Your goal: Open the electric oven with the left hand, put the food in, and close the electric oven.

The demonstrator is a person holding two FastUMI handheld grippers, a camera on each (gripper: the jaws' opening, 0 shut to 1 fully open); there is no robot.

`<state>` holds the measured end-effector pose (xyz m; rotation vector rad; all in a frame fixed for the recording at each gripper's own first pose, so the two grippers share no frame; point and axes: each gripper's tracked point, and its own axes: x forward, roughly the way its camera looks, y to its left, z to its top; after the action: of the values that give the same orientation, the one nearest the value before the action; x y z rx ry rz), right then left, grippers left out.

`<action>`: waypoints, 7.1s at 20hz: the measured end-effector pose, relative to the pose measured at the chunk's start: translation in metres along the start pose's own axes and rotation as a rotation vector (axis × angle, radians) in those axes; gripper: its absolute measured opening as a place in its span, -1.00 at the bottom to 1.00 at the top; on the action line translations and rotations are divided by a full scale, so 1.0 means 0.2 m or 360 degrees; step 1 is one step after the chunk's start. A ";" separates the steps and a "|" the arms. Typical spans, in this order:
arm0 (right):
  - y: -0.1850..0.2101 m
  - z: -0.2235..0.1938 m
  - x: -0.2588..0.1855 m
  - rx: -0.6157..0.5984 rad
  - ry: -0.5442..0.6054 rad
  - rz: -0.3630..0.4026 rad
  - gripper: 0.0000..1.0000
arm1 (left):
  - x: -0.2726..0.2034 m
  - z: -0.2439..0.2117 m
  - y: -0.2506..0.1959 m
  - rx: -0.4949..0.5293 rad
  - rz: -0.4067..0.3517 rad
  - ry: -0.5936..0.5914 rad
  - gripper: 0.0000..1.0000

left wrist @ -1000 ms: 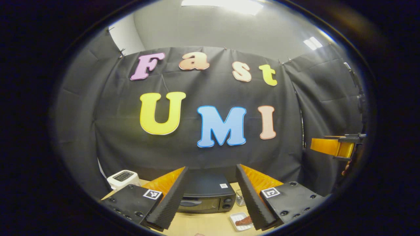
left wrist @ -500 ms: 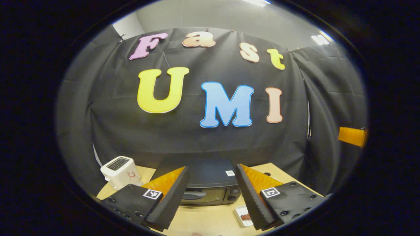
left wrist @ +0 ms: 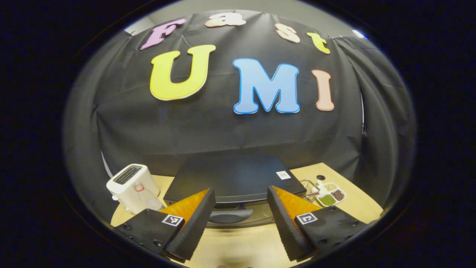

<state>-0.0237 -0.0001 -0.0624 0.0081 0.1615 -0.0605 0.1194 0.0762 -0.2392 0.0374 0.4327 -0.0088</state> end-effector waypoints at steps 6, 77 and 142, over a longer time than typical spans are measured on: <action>-0.01 -0.03 0.01 0.0011 0.0029 -0.0031 0.92 | 0.20 -0.18 0.07 -0.0052 0.0033 0.0144 0.89; 0.17 -1.60 0.45 0.0608 0.1212 0.0446 0.95 | -1.06 0.57 0.23 -0.0197 0.0335 -0.0471 1.00; 1.54 -1.58 1.17 0.1506 0.0917 0.0219 -0.43 | -1.07 0.27 1.21 -0.0220 0.0287 -0.0331 1.00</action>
<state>0.1745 0.2979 -0.4102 0.9875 0.6950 0.0093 -0.0489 0.3157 -0.0918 -0.0604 0.2201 0.1930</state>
